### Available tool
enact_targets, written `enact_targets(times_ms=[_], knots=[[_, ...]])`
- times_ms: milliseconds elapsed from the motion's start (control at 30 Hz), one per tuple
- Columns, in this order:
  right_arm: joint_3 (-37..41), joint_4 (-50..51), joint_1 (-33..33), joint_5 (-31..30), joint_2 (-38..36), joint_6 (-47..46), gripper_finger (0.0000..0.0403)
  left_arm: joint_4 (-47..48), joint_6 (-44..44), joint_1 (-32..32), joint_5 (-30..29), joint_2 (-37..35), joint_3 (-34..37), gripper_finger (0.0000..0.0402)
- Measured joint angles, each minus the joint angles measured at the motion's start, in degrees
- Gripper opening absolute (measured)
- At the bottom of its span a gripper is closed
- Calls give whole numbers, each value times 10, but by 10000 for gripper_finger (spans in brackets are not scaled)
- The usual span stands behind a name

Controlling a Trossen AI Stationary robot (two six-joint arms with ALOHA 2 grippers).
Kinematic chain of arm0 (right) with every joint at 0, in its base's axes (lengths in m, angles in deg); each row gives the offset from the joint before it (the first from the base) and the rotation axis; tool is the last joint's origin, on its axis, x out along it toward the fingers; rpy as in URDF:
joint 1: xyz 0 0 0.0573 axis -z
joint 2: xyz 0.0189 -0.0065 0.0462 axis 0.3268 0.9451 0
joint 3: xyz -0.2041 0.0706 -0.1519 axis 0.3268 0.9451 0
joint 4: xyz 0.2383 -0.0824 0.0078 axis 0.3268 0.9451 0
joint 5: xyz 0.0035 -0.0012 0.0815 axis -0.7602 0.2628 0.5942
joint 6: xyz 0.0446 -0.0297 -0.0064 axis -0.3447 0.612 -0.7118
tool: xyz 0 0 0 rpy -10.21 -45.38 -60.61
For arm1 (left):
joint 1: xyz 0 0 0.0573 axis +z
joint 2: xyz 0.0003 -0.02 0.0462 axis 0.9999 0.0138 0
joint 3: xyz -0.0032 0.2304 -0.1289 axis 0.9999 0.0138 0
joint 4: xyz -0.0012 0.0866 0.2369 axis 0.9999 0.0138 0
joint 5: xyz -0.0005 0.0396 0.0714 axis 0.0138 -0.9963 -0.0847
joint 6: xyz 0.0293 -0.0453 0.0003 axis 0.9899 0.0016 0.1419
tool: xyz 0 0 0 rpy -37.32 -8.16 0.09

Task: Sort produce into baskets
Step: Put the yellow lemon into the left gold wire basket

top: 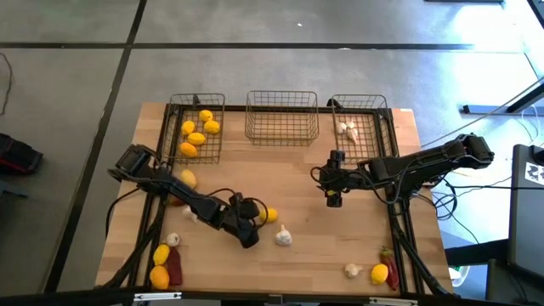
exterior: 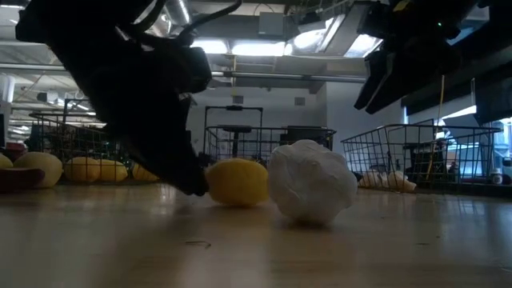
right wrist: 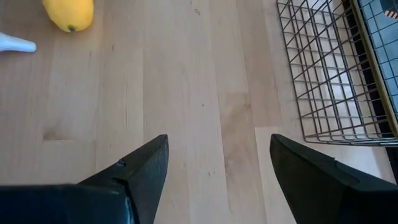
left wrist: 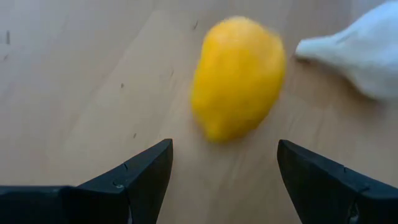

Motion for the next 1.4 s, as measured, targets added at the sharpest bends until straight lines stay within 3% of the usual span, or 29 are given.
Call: enact_targets(times_ms=[233,367,500,600,833,1100,1233,1400], knots=[[0,0,0,0,0,0,276,-7,50,0,-15,-26,0,282],[0,-1,0,0,0,0,276,-43,124,3,-44,-26,0,282],[0,-2,0,0,0,-1,276,-93,199,12,-44,-26,0,282],[0,-3,0,0,0,-1,276,-92,209,28,-34,-26,0,282],[0,-4,0,9,0,-1,276,-92,198,68,80,-19,8,282],[0,-4,0,9,0,-1,276,-107,209,71,111,1,9,281],[0,-5,0,9,0,0,276,-106,211,71,112,1,9,253],[0,-4,0,9,0,14,276,-104,212,71,112,0,9,184]])
